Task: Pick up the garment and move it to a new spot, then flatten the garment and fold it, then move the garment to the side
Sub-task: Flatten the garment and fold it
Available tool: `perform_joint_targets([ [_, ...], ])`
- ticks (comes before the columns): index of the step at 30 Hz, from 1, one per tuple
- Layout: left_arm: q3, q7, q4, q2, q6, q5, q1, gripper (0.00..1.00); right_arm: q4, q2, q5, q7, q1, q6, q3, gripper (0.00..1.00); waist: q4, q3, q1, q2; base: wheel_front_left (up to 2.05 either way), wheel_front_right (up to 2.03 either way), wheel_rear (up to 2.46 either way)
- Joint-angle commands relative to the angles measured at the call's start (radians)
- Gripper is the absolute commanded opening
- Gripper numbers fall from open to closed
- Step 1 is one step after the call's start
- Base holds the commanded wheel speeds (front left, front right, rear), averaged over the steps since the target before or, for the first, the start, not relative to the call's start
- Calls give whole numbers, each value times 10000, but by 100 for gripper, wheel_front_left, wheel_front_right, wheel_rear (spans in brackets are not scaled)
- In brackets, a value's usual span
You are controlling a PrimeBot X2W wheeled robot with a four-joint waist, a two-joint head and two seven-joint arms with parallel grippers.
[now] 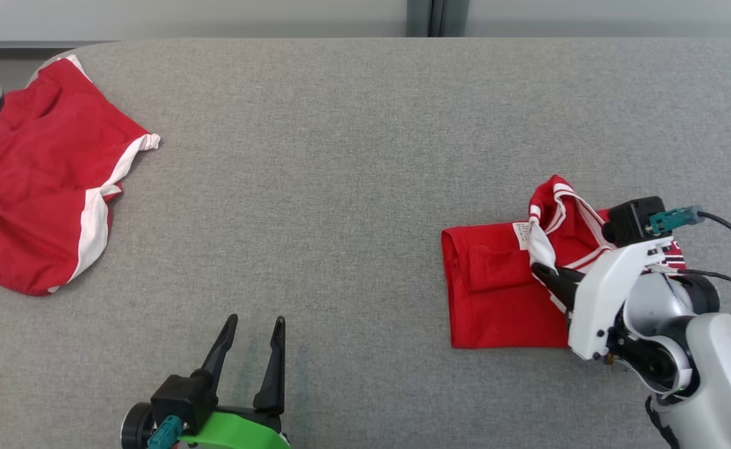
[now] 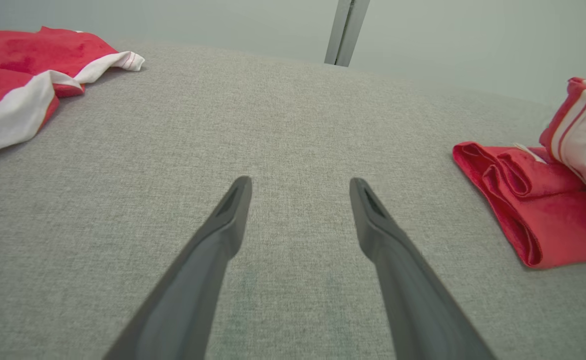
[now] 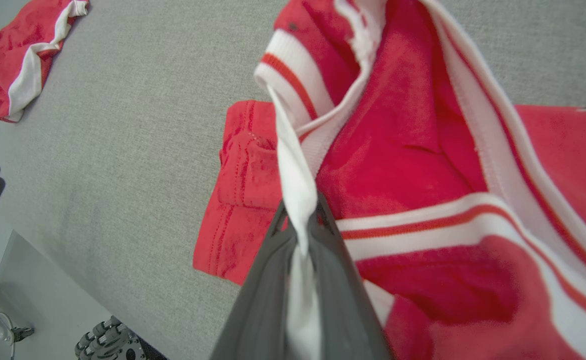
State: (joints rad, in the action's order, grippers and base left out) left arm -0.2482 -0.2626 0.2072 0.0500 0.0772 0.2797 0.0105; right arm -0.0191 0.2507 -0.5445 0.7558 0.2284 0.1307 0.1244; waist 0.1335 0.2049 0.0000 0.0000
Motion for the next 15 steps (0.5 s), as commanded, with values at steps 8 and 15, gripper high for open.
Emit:
perform_joint_targets([
  [8,-102,-29,138,12,-148,94,-150,100,1093,-407,348,-656,600,-1,950,0,204,-35,0,0,0,0,0],
  [15,-136,-29,162,12,-198,130,-76,100,1584,-631,234,-1001,777,-1,1411,0,203,-80,0,0,0,0,0],
])
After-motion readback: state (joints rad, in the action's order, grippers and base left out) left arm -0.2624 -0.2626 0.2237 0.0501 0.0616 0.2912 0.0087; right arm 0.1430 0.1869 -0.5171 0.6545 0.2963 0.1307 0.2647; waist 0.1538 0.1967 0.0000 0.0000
